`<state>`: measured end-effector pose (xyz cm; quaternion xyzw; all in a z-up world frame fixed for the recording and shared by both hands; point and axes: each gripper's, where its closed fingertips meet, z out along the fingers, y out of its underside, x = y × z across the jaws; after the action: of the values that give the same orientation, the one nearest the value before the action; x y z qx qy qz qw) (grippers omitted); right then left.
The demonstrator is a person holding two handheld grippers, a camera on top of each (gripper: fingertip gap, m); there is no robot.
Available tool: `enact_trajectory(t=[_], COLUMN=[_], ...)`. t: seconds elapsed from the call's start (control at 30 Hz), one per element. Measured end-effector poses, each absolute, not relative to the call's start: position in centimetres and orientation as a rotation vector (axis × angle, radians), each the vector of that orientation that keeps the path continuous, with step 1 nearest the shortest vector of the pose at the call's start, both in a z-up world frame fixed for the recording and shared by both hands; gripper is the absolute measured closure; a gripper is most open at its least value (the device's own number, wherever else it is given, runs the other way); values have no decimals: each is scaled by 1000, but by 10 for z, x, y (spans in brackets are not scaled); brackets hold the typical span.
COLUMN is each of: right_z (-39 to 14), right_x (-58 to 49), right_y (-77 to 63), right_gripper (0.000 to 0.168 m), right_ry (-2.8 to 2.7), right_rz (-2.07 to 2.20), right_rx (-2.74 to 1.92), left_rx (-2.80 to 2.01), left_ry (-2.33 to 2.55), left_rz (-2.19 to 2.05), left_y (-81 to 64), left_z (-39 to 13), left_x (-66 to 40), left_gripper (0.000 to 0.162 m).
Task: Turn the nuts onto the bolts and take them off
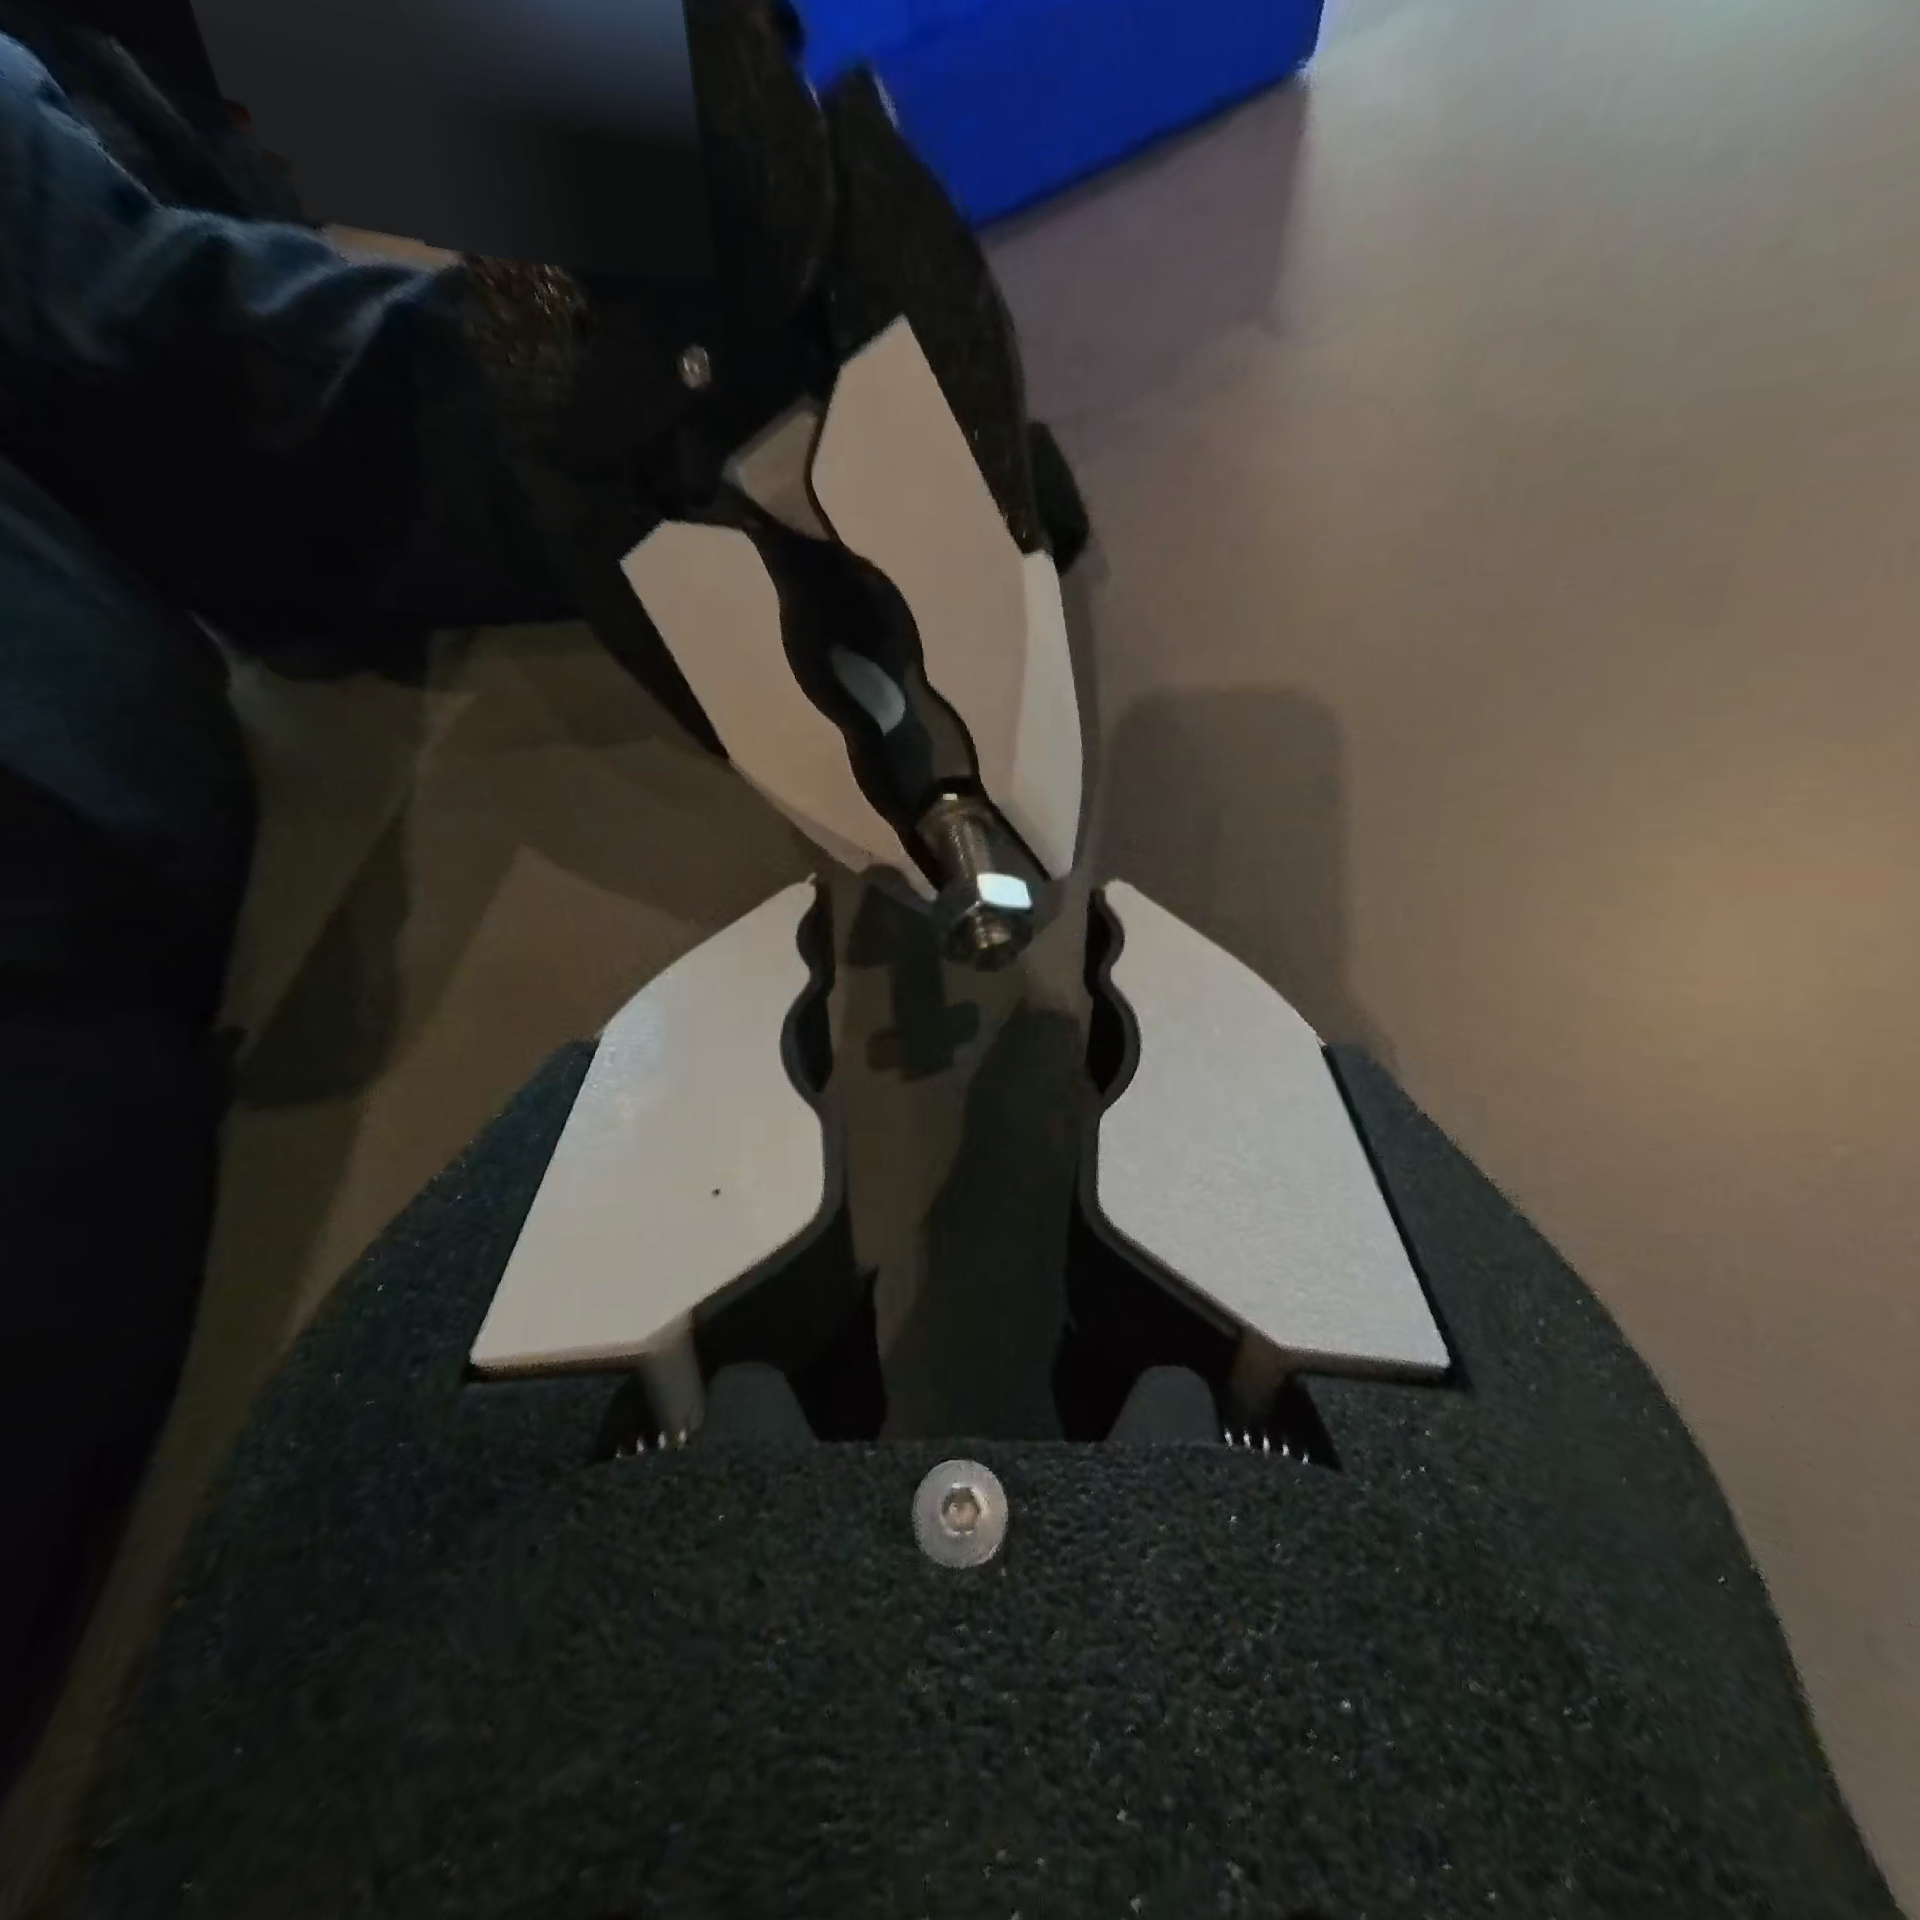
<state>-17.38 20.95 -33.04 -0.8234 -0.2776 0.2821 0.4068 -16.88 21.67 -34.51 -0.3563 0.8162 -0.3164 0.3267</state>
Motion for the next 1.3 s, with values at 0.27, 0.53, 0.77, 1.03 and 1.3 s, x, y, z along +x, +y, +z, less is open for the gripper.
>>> enact_trajectory(t=[0.27,0.53,0.77,1.03,1.3], right_z=[-334,-309,-335,-336,-310], right_x=[-181,-182,-173,-180,-186], right_y=[202,204,208,201,198], right_gripper=[123,123,120,120,123], right_ry=[-775,-762,-733,-822,-820], right_rz=[742,748,691,682,772], right_rx=[-2087,-1898,-2097,-2074,-1883], left_rx=[-936,-935,-937,-936,-937], left_ry=[2141,2143,2144,2144,2146], left_rz=[-831,-833,-834,-834,-836], left_y=[217,216,217,217,216], left_z=[-345,-345,-345,-345,-345], left_x=[-169,-169,-169,-169,-169], left_gripper=[145,145,145,145,145])
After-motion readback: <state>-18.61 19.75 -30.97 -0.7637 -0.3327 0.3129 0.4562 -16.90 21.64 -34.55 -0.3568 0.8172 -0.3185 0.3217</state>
